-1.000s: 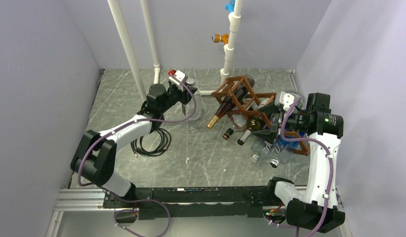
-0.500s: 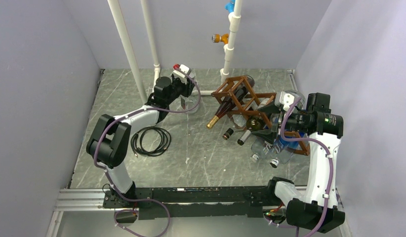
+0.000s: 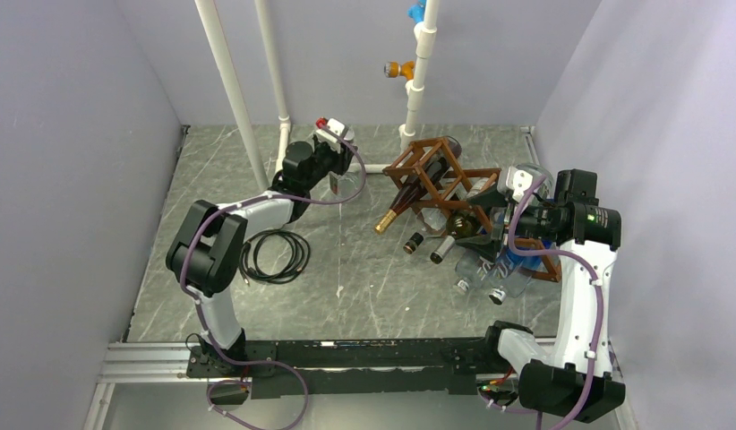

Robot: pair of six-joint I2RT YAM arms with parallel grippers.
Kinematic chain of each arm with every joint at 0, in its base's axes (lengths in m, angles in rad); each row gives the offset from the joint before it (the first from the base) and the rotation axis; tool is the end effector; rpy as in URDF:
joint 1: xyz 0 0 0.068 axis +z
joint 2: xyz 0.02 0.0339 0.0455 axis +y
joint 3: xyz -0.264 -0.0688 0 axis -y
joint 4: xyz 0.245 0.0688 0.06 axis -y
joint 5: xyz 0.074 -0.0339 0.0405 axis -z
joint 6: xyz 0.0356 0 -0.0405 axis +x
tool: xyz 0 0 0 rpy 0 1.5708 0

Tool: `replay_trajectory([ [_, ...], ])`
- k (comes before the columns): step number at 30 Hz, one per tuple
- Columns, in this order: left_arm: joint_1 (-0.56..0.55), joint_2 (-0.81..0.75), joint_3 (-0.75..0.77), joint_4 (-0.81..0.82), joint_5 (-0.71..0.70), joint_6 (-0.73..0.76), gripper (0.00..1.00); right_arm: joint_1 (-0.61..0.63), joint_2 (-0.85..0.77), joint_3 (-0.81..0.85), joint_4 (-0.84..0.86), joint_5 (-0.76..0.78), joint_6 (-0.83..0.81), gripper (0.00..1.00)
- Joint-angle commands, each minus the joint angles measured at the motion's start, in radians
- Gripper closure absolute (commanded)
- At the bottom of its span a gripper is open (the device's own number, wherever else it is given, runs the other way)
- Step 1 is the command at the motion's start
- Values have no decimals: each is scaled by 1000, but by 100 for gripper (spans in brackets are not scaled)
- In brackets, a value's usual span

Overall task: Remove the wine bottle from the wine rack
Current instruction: Place the wine bottle at the center of the board.

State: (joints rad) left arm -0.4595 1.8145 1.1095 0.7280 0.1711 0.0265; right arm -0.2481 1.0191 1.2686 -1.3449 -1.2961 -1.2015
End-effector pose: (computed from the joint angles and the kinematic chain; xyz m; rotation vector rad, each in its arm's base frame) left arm 0.3722 -0.1909 0.2591 0.5087 1.4826 -0.4740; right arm 0.1466 -0.0018 0.3826 -1.1505 1.4882 0.7515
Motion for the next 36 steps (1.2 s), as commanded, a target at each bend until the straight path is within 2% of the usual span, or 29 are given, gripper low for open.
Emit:
replay_trajectory([
  [1, 2, -16, 96, 283, -1, 6, 100, -5, -8, 0, 18, -39, -20, 1],
  [15, 1, 28, 128, 263, 23, -64, 100, -6, -14, -2, 18, -38, -18, 1],
  [18, 1, 21, 118, 253, 27, -65, 89, -6, -16, -4, 20, -36, -19, 1],
  [24, -1, -11, 80, 238, 27, -69, 58, -6, -19, -8, 23, -38, -15, 1],
  [29, -1, -58, 52, 206, 16, -79, 38, -7, -24, -10, 27, -38, -12, 1],
  [36, -1, -146, 13, 138, 4, -124, 20, -11, -32, -11, 29, -42, -9, 1],
])
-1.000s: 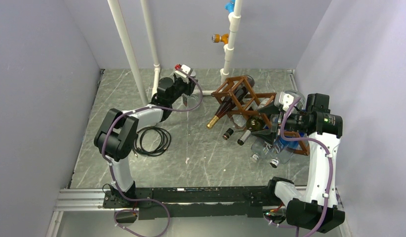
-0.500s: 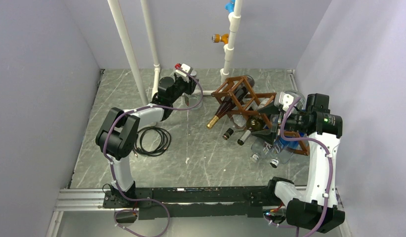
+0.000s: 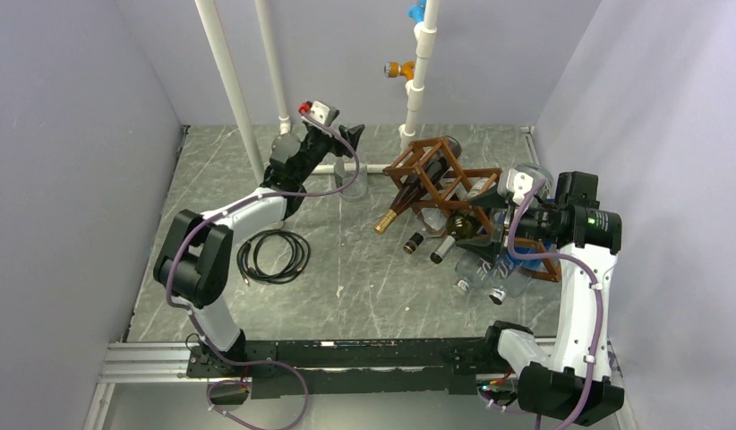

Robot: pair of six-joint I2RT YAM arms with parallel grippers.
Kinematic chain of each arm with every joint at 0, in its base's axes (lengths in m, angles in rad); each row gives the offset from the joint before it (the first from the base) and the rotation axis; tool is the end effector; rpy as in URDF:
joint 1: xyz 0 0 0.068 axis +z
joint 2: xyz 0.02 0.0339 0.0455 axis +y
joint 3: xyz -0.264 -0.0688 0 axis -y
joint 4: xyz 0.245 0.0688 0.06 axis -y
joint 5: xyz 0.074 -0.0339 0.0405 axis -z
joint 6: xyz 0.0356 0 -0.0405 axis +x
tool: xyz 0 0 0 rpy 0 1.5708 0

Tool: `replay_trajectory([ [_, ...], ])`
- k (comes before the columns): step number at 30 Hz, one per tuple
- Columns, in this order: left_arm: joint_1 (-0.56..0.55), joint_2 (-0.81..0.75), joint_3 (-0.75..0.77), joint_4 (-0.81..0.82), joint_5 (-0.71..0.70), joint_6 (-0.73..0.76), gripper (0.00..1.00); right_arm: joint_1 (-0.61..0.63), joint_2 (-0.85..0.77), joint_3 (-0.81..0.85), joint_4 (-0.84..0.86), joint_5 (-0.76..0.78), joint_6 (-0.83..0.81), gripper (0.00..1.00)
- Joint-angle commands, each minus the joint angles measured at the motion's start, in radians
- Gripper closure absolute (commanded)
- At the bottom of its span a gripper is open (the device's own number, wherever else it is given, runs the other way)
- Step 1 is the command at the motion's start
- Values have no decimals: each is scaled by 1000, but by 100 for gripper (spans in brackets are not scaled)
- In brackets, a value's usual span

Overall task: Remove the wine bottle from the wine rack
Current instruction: Place the wine bottle at the center of the board, then pick up the wine bottle from the wine rack.

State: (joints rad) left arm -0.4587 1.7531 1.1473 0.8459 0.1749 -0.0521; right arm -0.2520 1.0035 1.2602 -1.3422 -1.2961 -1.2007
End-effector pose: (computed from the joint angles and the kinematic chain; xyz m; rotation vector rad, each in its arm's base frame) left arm 0.3643 -0.1868 0.3089 0.4193 1.2885 -0.5478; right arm 0.1431 -0.0015 0.3824 -1.1507 1.4839 0.7413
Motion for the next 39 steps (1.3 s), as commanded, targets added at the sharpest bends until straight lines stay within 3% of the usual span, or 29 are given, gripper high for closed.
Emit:
replay_trajectory([
  [1, -1, -103, -28, -2, 1, -54, 18, -7, -18, -2, 26, -43, -8, 1],
  [9, 1, -256, -49, -221, 56, -125, 1, -10, -25, 4, 26, -43, 0, 1],
  [24, 2, -469, -72, -616, 161, -270, 0, -13, -36, 53, 22, -16, 146, 1],
  [33, 2, -584, -179, -700, 182, -365, 1, -16, -69, 110, 71, 69, 395, 0],
  [39, 3, -638, -305, -567, 268, -488, 1, -69, -90, 105, 179, 116, 619, 0],
])
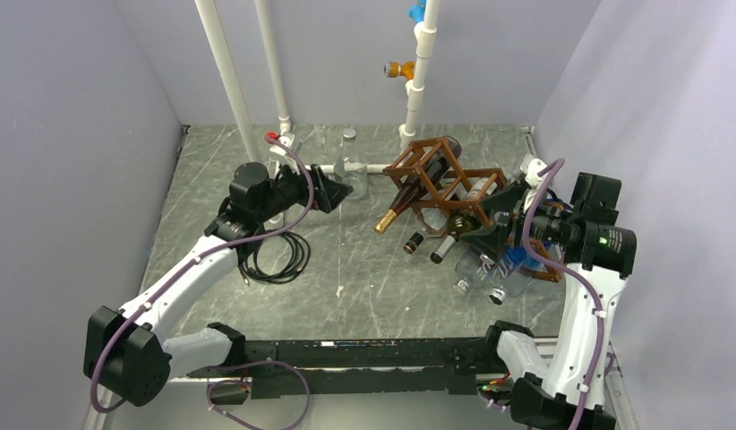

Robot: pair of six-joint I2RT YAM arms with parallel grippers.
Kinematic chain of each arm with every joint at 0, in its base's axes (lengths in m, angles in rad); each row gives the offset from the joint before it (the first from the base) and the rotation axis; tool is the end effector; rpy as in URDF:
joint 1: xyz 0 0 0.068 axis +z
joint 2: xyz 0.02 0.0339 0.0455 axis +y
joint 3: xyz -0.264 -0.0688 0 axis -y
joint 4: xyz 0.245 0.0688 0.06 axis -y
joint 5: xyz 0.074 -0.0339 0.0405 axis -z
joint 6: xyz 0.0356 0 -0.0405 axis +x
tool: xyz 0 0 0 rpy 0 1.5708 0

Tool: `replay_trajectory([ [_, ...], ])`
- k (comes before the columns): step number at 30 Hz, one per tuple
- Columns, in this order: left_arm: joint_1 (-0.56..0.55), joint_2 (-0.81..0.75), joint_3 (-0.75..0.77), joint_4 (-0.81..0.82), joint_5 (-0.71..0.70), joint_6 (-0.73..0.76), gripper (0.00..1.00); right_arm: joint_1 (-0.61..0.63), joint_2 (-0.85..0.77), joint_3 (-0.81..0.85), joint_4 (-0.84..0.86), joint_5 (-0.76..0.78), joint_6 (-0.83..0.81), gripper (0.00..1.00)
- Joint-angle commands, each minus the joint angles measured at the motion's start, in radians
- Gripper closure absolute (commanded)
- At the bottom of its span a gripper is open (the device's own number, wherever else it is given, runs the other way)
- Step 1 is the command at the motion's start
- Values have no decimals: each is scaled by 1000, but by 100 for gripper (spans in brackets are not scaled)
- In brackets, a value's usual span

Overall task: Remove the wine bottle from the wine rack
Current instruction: Pick up the wine bottle from the wine rack.

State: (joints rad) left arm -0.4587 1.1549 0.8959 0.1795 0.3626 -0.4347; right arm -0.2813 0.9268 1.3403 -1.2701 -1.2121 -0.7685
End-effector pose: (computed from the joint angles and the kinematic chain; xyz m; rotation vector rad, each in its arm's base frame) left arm 0.2387 -0.1320 0.3417 0.3108 1.7107 -0.9673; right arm 0.1230 -0.0008 0.4127 -0.9101 1.6794 0.7634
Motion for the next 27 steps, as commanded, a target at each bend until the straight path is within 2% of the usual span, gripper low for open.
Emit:
replay_trajectory([
  [1, 4, -42, -68, 116, 91, -126, 0, -52, -15, 20, 126, 29, 223, 0],
  [6, 5, -57, -103, 120, 109, -183, 1, -106, -29, -5, 183, 25, 333, 0],
  [16, -6, -68, -140, 160, 206, -223, 1, -169, -9, -7, 341, 175, 571, 0],
  [21, -57, -89, -152, 219, 237, -212, 1, -181, 11, 9, 415, 323, 671, 0],
  [27, -182, -67, -126, 267, 242, -194, 0, -185, 31, 19, 454, 439, 714, 0],
])
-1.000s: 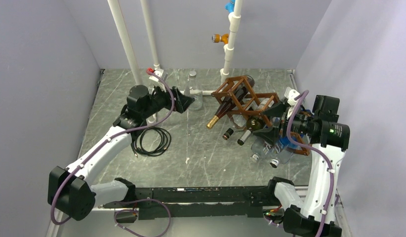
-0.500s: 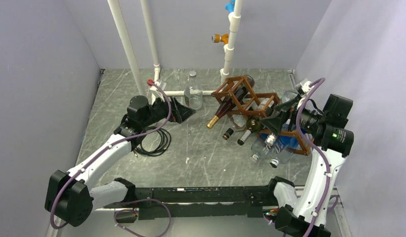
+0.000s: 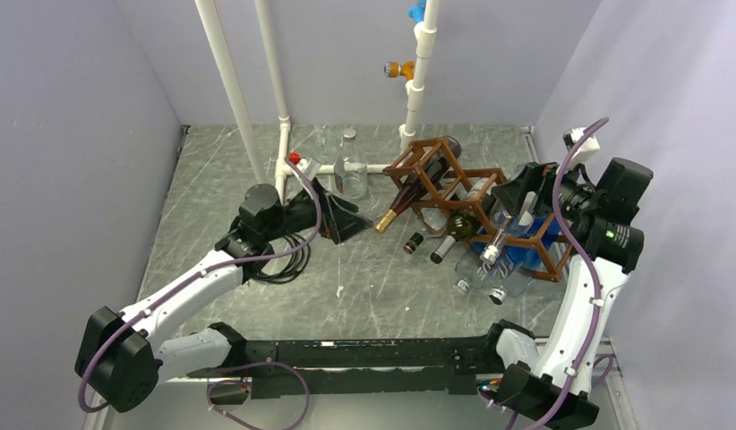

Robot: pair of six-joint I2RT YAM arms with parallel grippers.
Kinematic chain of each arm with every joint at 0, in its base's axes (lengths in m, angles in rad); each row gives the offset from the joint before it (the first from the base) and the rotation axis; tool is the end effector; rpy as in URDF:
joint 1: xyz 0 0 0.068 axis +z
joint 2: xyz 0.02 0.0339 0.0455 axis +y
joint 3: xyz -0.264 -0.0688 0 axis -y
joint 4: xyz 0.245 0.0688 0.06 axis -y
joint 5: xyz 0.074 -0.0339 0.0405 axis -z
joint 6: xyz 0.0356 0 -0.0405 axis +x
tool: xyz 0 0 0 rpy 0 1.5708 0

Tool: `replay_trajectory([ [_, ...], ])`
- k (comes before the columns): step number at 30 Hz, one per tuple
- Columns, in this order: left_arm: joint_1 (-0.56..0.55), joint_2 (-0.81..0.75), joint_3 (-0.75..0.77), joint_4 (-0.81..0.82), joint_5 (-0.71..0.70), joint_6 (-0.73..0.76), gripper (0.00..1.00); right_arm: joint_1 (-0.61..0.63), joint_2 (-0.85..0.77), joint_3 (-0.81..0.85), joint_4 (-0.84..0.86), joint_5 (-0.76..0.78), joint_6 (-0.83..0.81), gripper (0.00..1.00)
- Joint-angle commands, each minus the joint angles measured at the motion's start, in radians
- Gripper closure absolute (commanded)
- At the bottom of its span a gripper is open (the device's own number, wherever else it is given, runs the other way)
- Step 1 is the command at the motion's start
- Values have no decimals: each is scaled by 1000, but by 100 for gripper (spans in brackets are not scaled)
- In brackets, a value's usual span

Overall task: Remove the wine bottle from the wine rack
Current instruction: Pick up the wine bottle from the wine rack.

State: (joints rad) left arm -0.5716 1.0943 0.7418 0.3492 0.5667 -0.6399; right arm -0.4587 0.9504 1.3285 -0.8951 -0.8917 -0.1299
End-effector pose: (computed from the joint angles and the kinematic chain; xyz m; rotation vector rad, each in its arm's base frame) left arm 0.2029 -0.1533 0.3195 0.4314 1.7013 -1.3601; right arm 0.1520 -0.0442 0.4269 -0.2049 1.9113 0.5346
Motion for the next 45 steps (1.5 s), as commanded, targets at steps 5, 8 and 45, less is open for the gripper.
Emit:
replay_trajectory([
  [5, -172, 42, 18, 228, 23, -17, 0, -10, 26, 37, 115, 239, 120, 0],
  [8, -218, 87, 46, 262, 31, -29, 1, -10, 37, 46, 144, 297, 157, 0],
  [45, -534, 767, 846, -266, -195, -48, 0, -14, 64, -3, 238, 317, 268, 1],
])
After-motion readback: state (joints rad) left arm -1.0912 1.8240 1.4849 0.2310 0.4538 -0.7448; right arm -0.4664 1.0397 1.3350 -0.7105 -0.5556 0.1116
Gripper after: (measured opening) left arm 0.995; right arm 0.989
